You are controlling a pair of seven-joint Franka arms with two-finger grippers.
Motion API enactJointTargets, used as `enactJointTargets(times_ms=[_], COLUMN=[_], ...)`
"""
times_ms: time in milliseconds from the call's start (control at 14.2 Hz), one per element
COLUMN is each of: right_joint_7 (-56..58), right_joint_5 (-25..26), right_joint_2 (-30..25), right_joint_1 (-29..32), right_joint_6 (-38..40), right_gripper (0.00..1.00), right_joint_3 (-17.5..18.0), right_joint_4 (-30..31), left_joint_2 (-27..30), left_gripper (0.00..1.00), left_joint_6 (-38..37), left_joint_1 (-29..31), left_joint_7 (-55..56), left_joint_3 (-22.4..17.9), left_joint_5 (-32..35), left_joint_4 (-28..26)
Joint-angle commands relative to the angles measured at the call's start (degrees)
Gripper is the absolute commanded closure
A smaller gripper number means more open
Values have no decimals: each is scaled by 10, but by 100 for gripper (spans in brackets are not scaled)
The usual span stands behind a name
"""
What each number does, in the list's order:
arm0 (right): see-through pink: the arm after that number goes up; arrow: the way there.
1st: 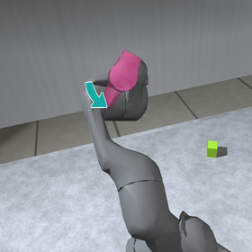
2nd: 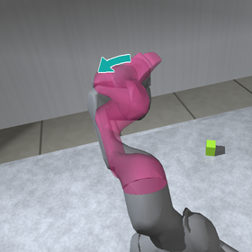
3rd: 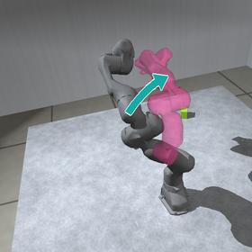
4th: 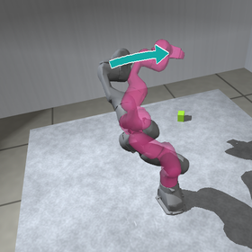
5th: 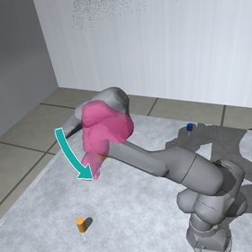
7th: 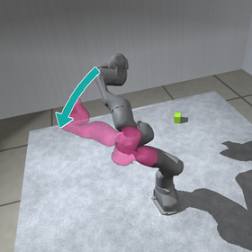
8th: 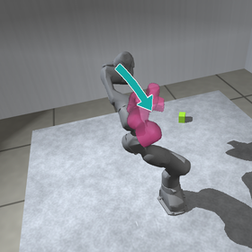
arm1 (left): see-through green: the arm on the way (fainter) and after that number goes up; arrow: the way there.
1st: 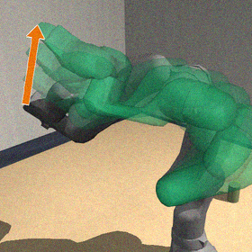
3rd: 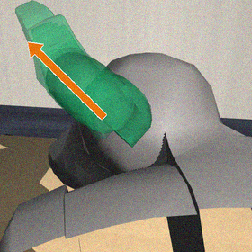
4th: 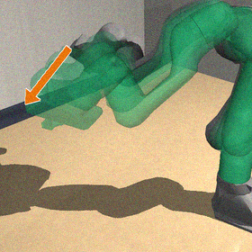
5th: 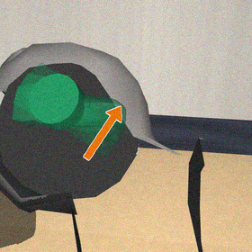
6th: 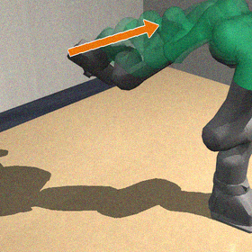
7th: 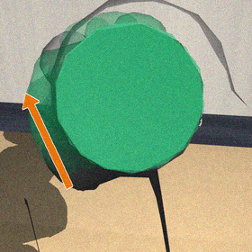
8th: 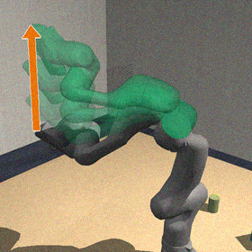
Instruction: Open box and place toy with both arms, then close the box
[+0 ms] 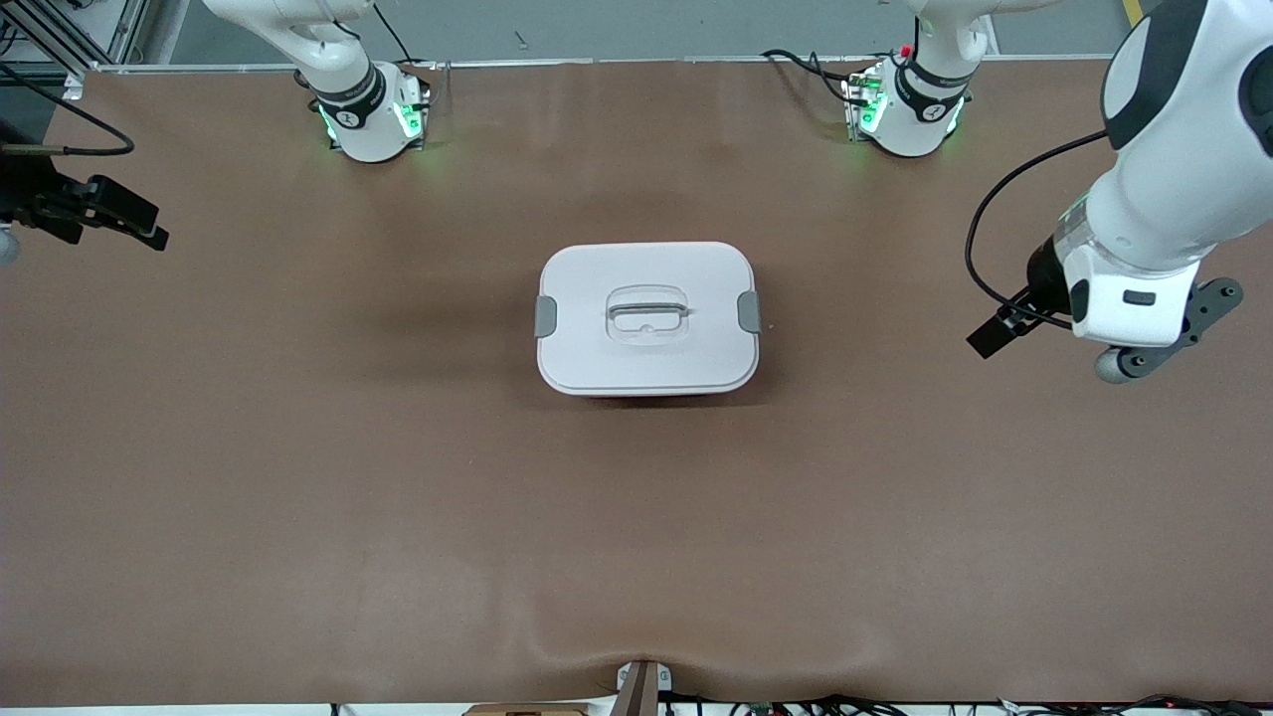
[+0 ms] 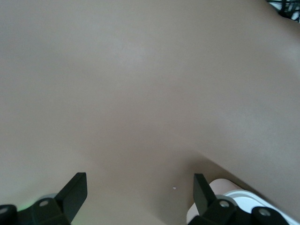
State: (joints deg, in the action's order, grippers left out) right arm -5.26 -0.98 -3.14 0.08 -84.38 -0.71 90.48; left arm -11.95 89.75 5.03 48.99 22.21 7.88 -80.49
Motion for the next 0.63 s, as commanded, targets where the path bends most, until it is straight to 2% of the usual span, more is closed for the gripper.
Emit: enactJointTargets(times_ms=[0, 211, 422, 562], right_joint_7=[-4, -4, -4, -4], right_joint_5=[0, 0, 0, 0], right_joint_2=[-2, -2, -2, -2], right_joint_1=[4, 4, 4, 4], right_joint_6=[10, 8, 4, 4], right_gripper=[0, 0, 0, 0], right_joint_3=[1, 1, 1, 1], right_joint_4=[-7, -7, -8, -8], left_joint_2=[38, 47, 61, 71], left_gripper=[0, 0, 0, 0], left_joint_6=[-10, -48, -58, -68], left_joint_1=[41, 40, -4, -5], left_joint_7=[-73, -128, -158, -208], left_joint_3=[7, -2, -53, -66], left_joint_5=[-22, -27, -29, -51], left_joint_4=[-5, -7, -8, -9])
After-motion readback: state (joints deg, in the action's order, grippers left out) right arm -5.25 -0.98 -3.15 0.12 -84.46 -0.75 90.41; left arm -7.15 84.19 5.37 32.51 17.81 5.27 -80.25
